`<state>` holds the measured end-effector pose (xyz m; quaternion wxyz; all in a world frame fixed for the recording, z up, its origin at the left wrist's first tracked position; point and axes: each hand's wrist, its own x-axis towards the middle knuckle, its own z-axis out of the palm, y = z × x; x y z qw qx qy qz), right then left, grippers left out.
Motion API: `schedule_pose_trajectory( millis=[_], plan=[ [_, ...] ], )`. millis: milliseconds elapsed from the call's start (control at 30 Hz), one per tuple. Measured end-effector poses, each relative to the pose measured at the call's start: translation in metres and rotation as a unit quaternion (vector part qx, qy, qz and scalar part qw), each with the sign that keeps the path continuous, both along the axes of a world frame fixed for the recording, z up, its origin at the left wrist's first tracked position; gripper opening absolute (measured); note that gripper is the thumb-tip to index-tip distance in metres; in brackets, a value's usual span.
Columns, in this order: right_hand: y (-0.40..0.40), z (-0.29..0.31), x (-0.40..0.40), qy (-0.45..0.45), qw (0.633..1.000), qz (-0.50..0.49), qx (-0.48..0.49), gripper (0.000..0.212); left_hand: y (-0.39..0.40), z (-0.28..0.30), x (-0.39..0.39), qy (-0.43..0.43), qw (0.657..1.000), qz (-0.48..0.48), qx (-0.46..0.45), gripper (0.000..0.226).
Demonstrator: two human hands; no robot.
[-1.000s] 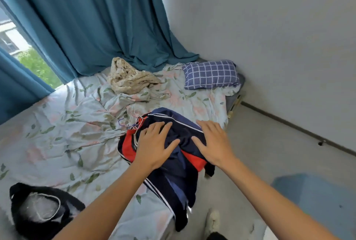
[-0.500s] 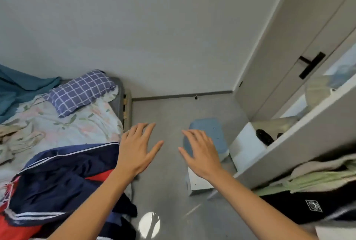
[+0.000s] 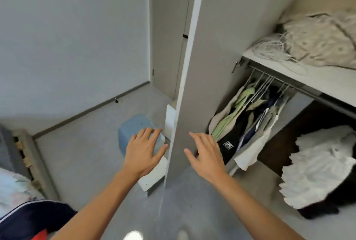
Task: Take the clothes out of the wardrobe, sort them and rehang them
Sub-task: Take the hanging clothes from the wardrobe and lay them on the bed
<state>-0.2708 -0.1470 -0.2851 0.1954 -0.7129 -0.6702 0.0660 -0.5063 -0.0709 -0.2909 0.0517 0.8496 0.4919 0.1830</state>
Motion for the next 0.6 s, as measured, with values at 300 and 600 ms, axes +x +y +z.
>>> schedule_pose_trajectory(
  millis=[300, 600],
  plan=[
    [-0.081, -0.015, 0.11, 0.048, 0.979, -0.198, 0.009, 0.058, -0.015, 0.01, 0.15, 0.011, 0.984, -0.176, 0.011, 0.057],
    [-0.142, -0.02, 0.232, 0.052, 0.946, -0.32, 0.021, 0.058, -0.027, 0.006, 0.305, 0.036, 0.963, -0.266, -0.001, 0.06]
  ],
)
